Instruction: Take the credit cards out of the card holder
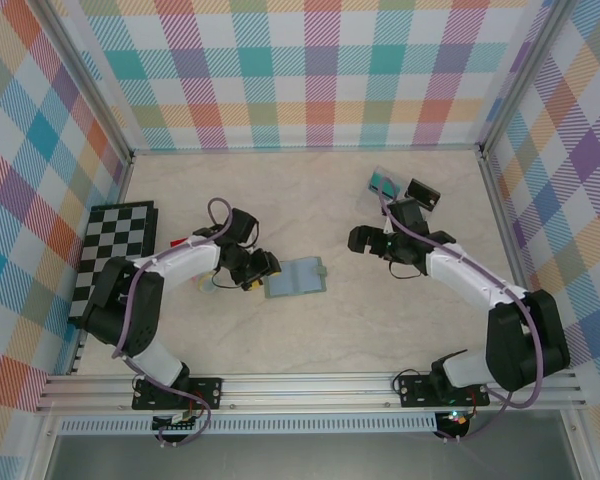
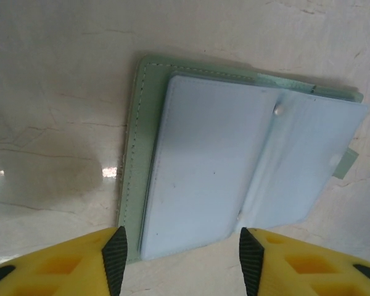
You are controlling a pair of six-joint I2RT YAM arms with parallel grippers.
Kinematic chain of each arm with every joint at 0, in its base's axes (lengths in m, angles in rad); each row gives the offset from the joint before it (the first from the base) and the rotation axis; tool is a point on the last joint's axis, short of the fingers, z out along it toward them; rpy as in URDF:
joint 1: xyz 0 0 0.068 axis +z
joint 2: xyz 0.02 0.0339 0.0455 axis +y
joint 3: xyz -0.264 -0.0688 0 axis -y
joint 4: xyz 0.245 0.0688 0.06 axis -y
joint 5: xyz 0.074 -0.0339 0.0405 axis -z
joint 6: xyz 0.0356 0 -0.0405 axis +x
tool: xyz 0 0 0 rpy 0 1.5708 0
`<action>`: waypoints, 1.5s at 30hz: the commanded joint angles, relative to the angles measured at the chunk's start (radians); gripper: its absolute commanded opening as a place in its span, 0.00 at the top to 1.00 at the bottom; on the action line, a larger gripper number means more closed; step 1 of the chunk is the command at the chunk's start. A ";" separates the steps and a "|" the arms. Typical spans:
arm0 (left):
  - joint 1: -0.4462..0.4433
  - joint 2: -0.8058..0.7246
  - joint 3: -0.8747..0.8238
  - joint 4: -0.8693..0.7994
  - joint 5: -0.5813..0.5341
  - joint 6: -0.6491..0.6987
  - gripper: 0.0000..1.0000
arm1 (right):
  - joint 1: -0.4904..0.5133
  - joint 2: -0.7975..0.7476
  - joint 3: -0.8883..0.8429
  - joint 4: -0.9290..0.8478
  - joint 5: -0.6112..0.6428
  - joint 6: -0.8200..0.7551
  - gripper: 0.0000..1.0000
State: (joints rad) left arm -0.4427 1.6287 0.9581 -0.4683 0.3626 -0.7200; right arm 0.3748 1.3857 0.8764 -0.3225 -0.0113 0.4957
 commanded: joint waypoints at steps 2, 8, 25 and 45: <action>-0.013 0.044 0.045 0.014 0.028 -0.012 0.53 | -0.002 0.051 0.073 -0.079 0.092 0.045 0.00; -0.014 0.088 0.081 -0.016 -0.004 -0.008 0.53 | -0.001 0.135 0.095 -0.035 -0.094 -0.003 0.00; -0.016 0.167 0.104 -0.001 0.028 -0.012 0.66 | 0.176 0.470 0.306 -0.072 -0.367 -0.063 0.28; -0.024 0.174 0.080 0.147 0.176 -0.021 0.97 | 0.196 0.598 0.365 -0.124 -0.405 -0.076 0.55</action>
State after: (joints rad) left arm -0.4442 1.7870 1.0382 -0.3401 0.5056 -0.7441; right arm 0.5583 1.9518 1.2301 -0.4129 -0.3916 0.4290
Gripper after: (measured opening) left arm 0.047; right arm 0.453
